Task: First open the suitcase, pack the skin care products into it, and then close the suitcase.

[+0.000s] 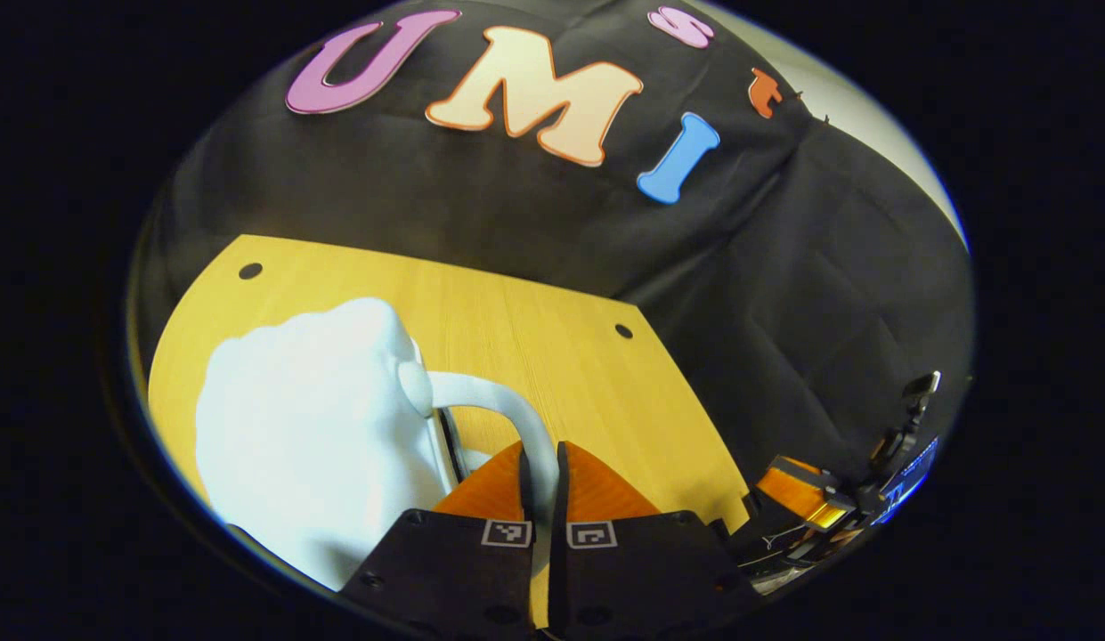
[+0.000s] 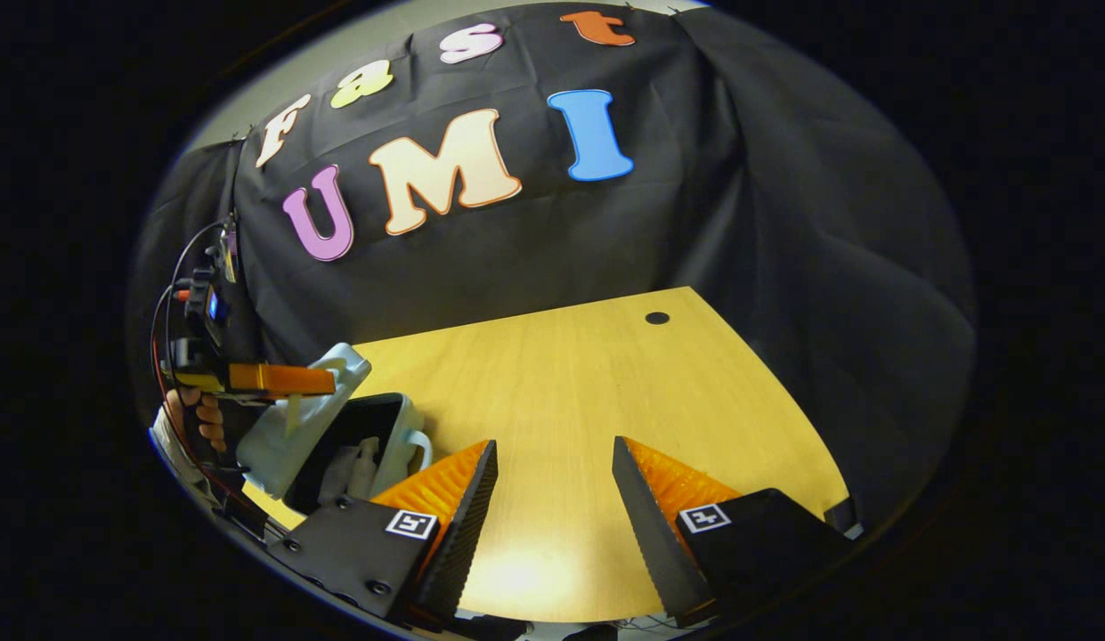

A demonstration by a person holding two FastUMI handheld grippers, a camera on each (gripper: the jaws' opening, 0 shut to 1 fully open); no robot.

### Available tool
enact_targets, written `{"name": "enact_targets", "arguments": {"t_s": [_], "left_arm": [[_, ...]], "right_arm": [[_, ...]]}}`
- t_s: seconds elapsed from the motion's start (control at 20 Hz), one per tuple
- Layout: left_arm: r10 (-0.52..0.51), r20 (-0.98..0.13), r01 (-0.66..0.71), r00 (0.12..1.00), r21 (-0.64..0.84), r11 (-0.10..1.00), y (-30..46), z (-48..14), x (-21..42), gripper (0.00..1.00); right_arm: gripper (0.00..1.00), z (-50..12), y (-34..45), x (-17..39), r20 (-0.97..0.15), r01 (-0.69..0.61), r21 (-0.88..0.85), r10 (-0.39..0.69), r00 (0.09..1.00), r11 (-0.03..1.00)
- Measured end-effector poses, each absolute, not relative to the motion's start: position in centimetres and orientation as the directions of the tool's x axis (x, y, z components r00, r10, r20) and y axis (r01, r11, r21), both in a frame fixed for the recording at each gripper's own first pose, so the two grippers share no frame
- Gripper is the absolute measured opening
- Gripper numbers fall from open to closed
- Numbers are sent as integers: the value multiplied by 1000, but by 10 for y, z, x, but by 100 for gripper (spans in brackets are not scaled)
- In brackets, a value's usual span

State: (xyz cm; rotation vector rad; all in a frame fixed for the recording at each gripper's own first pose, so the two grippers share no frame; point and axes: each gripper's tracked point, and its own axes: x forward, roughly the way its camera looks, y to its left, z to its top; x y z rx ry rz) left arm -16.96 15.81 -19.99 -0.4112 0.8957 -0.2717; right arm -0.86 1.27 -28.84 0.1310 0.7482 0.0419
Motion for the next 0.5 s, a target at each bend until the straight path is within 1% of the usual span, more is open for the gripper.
{"name": "enact_targets", "arguments": {"t_s": [0.05,0.1,0.15,0.3,0.35,0.4,0.45,0.5], "left_arm": [[-395,-714,54,578,-450,892,152,-214,-174,0],[-397,-727,57,560,-445,894,144,-227,-175,0],[-392,-747,56,537,-433,900,139,-240,-178,0],[-356,-797,82,488,-364,928,131,-275,-189,0],[-334,-806,88,488,-335,938,129,-284,-189,0],[-308,-818,92,486,-303,949,127,-293,-189,0],[-278,-827,97,489,-265,959,125,-299,-191,1],[-250,-834,110,491,-226,968,124,-304,-191,0]], "right_arm": [[83,-287,6,-11,-675,19,127,72,734,992],[78,-286,0,-13,-677,30,119,59,734,992],[83,-285,-5,-16,-679,39,112,48,733,993],[83,-283,-22,-25,-681,58,92,20,732,994],[83,-282,-26,-26,-681,62,88,14,732,994],[79,-280,-30,-29,-681,65,86,11,733,994],[83,-279,-33,-30,-680,63,89,15,733,994],[83,-278,-36,-31,-677,59,86,15,735,995]]}}
